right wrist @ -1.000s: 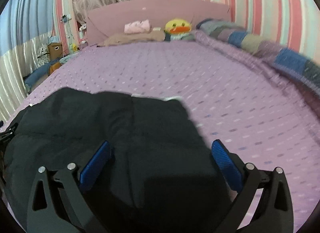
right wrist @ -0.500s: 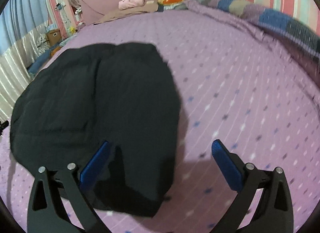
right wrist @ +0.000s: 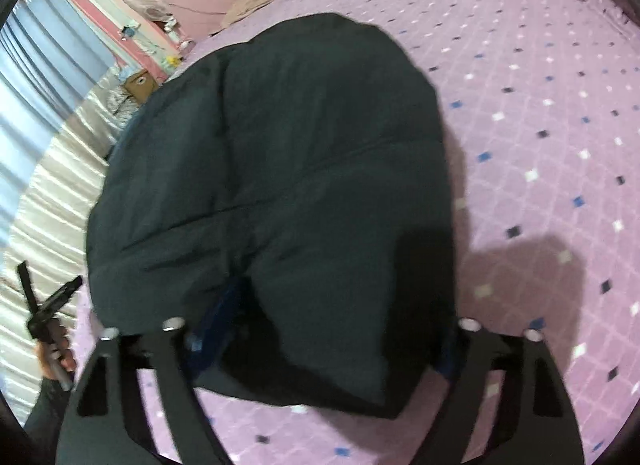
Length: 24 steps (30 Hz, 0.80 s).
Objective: Fold large clothes
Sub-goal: 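Push the folded jacket edge over with the right tool into a bundle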
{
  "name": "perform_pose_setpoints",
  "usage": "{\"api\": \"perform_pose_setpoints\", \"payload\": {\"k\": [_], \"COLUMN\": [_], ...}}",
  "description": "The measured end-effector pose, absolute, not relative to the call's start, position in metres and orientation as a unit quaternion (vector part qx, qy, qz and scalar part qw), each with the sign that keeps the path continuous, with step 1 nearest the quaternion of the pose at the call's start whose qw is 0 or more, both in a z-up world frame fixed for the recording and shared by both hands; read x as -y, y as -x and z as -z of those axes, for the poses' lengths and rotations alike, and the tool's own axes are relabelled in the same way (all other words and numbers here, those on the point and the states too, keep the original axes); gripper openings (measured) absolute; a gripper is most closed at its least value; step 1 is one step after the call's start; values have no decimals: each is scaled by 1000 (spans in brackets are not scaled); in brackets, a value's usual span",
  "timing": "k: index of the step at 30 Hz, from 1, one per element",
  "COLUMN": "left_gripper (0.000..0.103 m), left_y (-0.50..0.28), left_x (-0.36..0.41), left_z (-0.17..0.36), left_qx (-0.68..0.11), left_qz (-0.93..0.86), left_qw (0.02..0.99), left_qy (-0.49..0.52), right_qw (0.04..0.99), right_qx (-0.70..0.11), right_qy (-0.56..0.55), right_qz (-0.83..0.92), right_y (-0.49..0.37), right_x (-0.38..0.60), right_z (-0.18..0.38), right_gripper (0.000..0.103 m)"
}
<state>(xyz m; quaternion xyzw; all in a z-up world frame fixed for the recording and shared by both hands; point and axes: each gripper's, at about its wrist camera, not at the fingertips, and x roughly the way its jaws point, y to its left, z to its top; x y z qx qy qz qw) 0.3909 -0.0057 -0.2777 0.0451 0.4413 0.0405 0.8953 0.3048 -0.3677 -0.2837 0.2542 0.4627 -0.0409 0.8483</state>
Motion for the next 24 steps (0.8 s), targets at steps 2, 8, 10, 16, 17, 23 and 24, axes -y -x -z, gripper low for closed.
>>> {"api": "perform_pose_setpoints", "payload": {"k": [2,8,10,16,17,23,24], "left_gripper": [100,100,100,100,100,100,100], "left_y": [-394,-398,-397,-406,-409,-428,-434], "left_x": [5,7,7,3,3,-5,-7], "left_z": [278,279,281,283,283,294,298], "left_qx": [-442,-446,-449,-457,-458,-489,-499], "left_qz": [-33,-21,-19,-17,-17,18,35], "left_qw": [895,894,893,889,888,872,865], "left_qy": [-37,-26,-30,-34,-32,13,32], "right_qw": [843,835,840,847,846,840,839], "right_qx": [-472,-499,-497,-513,-517,-530,-530], "right_qy": [-256,-232,-218,-132,-121,-91,-93], "right_qz": [33,22,28,48,53,72,73], "right_y": [-310,-336,-341,-345,-347,-356,-357], "right_x": [365,351,346,317,312,297,298], "right_z": [284,284,281,265,263,261,261], "right_gripper": [78,93,90,60,58,54,54]}}
